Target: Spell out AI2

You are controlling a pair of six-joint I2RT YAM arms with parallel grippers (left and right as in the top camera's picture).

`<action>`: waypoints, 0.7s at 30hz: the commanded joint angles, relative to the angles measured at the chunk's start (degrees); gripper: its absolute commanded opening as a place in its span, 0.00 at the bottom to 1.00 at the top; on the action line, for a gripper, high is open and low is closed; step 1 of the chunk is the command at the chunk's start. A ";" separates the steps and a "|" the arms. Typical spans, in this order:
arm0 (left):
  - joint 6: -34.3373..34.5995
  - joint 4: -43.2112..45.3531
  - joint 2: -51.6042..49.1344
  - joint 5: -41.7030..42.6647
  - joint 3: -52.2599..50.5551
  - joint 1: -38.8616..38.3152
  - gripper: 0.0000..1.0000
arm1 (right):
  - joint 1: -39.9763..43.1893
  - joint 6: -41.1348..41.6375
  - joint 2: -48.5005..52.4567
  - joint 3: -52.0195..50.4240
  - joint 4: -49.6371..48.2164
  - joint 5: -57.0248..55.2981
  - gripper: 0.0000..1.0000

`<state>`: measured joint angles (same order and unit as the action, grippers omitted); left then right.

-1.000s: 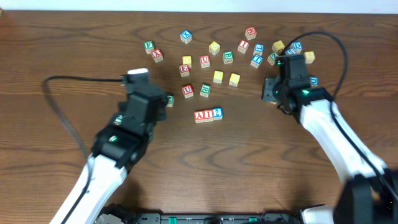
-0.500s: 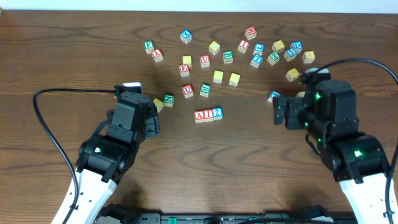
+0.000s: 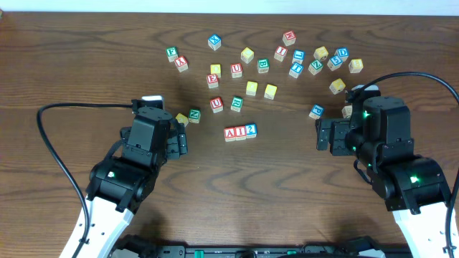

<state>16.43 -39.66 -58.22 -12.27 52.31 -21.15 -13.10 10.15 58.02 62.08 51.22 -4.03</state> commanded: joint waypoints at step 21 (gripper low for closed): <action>-0.55 -0.63 0.61 0.09 -0.31 0.24 0.89 | -0.17 -0.57 -0.26 0.46 0.02 0.13 0.99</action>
<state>16.45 -40.10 -58.22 -12.27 52.31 -21.15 -13.10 10.15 58.02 62.11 51.22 -4.03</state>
